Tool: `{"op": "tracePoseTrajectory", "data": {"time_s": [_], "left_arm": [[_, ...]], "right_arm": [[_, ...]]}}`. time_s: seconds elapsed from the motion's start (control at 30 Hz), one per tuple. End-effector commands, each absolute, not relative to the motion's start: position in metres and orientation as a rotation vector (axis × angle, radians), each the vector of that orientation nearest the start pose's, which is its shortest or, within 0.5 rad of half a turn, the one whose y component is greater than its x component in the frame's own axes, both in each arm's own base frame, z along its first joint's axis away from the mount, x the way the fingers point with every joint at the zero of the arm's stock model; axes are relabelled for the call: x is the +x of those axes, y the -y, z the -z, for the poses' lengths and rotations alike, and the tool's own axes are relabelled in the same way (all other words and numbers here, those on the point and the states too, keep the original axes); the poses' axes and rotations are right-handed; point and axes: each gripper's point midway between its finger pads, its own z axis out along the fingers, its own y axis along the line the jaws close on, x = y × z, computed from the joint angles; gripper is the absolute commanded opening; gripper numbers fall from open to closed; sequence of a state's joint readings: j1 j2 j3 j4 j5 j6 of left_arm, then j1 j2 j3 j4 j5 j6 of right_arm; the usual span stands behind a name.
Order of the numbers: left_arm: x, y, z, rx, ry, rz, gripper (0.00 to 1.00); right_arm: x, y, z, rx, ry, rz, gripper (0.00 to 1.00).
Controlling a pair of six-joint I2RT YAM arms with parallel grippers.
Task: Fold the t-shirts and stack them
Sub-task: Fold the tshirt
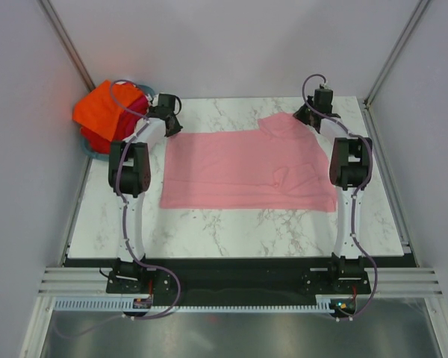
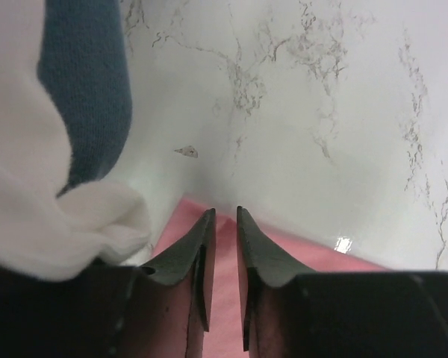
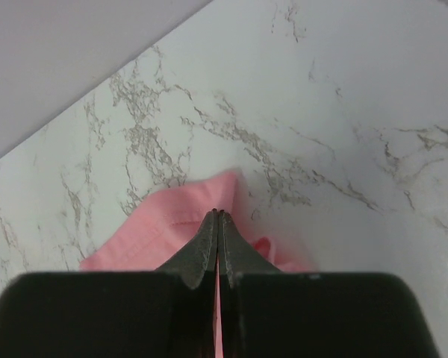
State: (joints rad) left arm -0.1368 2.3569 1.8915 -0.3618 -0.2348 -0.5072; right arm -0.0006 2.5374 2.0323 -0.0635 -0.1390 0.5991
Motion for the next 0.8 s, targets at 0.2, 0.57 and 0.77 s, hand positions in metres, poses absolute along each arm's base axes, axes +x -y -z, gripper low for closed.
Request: {"op": "tracePoseTrajectory", "data": {"time_s": [0.2, 0.57, 0.77], "left_arm": [[0.596, 0.055, -0.037, -0.533, -2.319, -0.013, 0.39], [0.591, 0.05, -0.042, -0.595, -2.288, -0.105, 0.52], [0.605, 0.074, -0.062, -0.495, -2.228, -0.068, 0.55]], "right_arm": [[0.671, -0.026, -0.13, 0.538, -1.936, -0.549, 0.0], [0.666, -0.023, -0.132, 0.555, -1.94, -0.56, 0.0], [0.669, -0.025, -0.129, 0.547, -1.931, -0.581, 0.0]]}}
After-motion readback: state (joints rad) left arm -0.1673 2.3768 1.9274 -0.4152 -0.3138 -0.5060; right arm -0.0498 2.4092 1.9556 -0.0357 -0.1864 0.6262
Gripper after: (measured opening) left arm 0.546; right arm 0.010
